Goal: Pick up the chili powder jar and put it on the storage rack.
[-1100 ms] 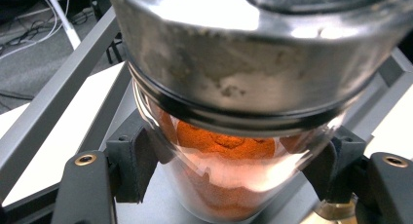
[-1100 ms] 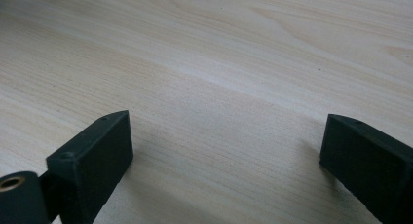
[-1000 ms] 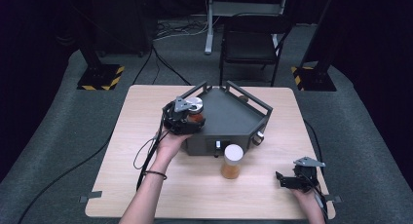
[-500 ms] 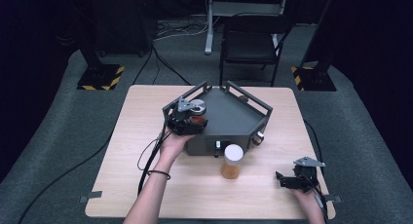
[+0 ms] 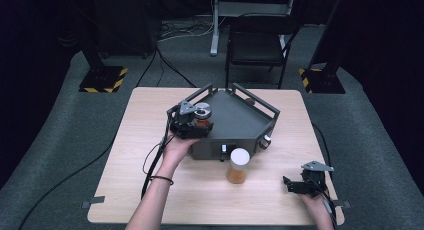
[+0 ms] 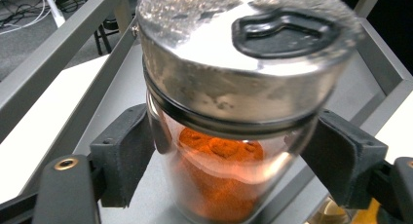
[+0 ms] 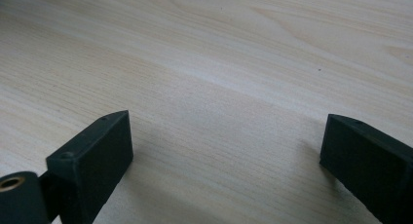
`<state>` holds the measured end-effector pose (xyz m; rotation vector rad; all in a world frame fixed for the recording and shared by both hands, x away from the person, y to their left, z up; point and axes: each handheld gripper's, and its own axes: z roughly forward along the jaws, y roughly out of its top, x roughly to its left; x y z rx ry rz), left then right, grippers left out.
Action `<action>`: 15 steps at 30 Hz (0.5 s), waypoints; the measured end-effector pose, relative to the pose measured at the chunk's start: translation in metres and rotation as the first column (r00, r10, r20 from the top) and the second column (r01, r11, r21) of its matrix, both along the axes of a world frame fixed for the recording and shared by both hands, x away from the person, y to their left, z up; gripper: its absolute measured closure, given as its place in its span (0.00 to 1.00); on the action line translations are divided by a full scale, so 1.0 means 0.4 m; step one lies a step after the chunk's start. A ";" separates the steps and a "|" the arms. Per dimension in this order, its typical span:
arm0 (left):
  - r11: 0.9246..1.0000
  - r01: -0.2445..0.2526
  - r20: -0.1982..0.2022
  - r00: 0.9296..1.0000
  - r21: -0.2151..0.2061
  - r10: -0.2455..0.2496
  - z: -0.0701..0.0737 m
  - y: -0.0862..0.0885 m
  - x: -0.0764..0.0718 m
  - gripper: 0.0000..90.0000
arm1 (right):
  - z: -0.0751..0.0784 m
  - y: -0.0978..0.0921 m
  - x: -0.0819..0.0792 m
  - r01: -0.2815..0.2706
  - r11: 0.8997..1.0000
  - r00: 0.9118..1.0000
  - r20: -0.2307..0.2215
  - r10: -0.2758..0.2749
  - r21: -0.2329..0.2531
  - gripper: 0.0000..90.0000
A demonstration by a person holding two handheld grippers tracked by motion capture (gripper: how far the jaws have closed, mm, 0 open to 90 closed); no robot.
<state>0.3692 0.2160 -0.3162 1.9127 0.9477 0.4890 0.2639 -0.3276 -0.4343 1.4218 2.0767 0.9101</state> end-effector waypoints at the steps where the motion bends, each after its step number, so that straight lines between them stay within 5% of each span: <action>1: 1.000 -0.001 -0.001 1.000 0.004 0.001 0.002 0.001 -0.002 0.22 | 0.000 0.000 0.000 0.000 1.000 1.000 0.000 0.000 0.000 0.04; 15: 0.999 0.020 0.020 1.000 0.045 -0.021 0.000 0.012 -0.045 0.10 | 0.000 0.000 0.000 0.000 1.000 1.000 0.000 0.000 0.000 0.04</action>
